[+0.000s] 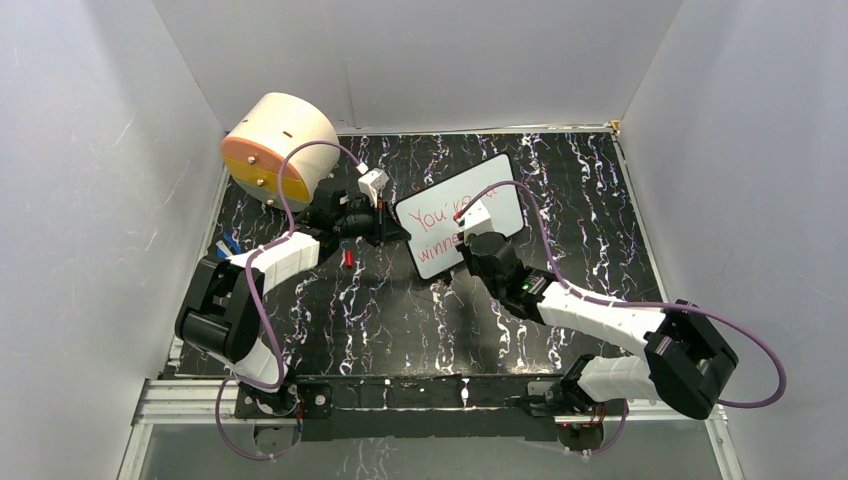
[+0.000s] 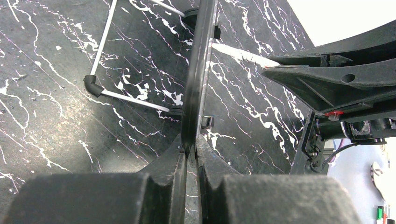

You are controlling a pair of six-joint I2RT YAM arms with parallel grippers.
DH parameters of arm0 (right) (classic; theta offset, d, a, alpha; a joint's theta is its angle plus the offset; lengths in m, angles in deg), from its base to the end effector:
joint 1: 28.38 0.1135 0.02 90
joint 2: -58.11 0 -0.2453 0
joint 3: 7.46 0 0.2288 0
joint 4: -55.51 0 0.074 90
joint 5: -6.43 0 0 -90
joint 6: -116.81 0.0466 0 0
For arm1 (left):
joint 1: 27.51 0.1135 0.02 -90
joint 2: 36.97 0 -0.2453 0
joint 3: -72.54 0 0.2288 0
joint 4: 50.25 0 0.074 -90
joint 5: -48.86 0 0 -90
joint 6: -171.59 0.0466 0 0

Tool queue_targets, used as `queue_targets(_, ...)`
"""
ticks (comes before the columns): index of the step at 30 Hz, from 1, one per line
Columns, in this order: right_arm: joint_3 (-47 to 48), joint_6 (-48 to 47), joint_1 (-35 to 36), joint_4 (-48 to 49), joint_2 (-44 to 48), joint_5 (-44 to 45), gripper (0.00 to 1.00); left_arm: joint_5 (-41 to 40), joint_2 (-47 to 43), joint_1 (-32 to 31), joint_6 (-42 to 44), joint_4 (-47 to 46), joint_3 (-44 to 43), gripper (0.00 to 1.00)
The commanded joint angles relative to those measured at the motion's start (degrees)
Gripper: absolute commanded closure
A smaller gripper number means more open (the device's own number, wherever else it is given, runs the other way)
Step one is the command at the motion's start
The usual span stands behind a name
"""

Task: Write a sentence on the whiteboard

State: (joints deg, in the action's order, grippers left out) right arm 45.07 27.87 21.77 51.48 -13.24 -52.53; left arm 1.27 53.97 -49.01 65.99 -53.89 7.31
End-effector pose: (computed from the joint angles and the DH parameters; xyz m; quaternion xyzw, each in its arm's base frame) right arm 0.1870 0.1866 0.2279 -0.1989 0.7917 0.0292 0.5769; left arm 0.2961 -0.1504 0.2188 0.2416 0.7618 -0.4501 0.3984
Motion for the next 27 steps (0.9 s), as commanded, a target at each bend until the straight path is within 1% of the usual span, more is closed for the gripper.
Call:
queue_targets(1, 1.79, -0.62, -0.74, 3.56, -0.73, -0.69, 1.0, -1.14, -1.9, -0.21, 1.8, 2.12, -1.06, 1.0)
queue_targets(10, 1.7, -0.03, -0.85, 3.42, -1.51, -1.19, 1.0, -1.0, -1.89, -0.21, 2.06, 2.28, -1.11, 1.0)
queue_targets(27, -0.03, 2.1, -0.98, -0.17, -0.25, -1.43, 1.0, -1.16, -2.06, -0.21, 2.06, 2.25, -0.99, 1.0)
